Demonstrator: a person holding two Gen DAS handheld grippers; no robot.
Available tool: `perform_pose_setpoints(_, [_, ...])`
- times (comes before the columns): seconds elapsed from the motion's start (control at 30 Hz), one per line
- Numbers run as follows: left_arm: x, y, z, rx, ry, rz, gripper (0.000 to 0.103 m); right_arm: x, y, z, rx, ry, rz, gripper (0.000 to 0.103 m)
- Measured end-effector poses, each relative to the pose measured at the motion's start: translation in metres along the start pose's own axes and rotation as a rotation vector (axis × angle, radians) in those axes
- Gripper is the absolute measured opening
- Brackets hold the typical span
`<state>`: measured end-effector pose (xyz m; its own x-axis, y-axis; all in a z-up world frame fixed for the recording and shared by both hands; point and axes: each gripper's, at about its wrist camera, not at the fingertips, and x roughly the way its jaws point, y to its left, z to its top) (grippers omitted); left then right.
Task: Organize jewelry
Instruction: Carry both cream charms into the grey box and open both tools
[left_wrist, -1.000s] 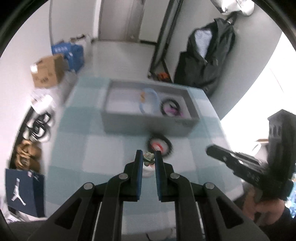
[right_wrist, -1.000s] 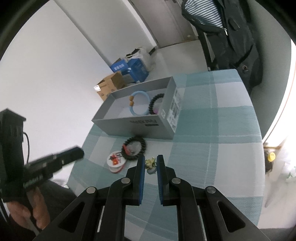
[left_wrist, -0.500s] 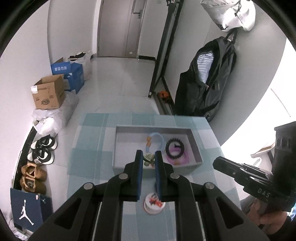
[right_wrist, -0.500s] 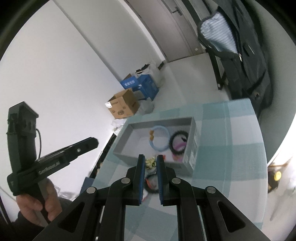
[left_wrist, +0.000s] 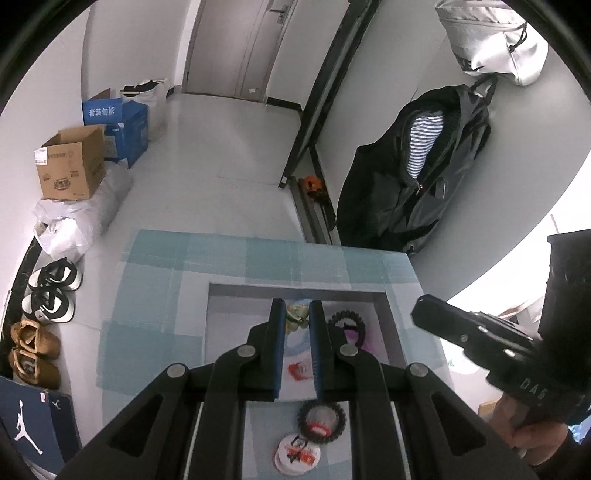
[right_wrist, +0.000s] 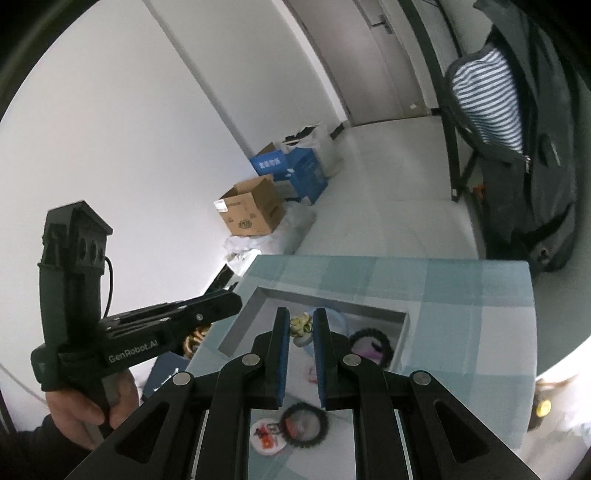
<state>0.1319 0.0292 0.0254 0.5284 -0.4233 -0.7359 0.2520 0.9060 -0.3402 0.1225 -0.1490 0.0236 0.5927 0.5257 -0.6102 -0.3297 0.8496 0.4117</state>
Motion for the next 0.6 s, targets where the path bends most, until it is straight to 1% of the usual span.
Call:
perform_pose_setpoints(0.1, [0.008, 0.001, 0.003, -0.006, 0.02, -0.025, 0.008, 0.012, -0.001, 0.0, -0.006, 0.015, 0.012, 0.012])
perform_pose_setpoints(0.2, [0.019, 0.006, 0.004, -0.036, 0.054, -0.046, 0.008, 0.022, -0.005, -0.003, -0.003, 0.029, 0.013, 0.013])
perform_pose_setpoints(0.3, [0.028, 0.01, 0.005, -0.055, 0.075, -0.045, 0.008, 0.031, -0.01, -0.007, 0.013, 0.045, 0.012, 0.014])
perform_pose_setpoints(0.47, [0.035, 0.004, 0.004, -0.029, 0.093, -0.055, 0.008, 0.04, -0.015, -0.007, 0.025, 0.058, 0.014, 0.014])
perform_pose_setpoints(0.5, [0.037, 0.003, 0.004, -0.024, 0.095, -0.062, 0.008, 0.042, -0.016, -0.007, 0.021, 0.062, 0.012, 0.013])
perform_pose_setpoints(0.53, [0.037, 0.001, 0.004, -0.015, 0.099, -0.085, 0.008, 0.042, -0.016, -0.006, 0.02, 0.064, 0.009, 0.014])
perform_pose_setpoints(0.6, [0.037, -0.002, 0.005, -0.012, 0.095, -0.087, 0.009, 0.041, -0.016, -0.005, 0.027, 0.051, 0.014, 0.015])
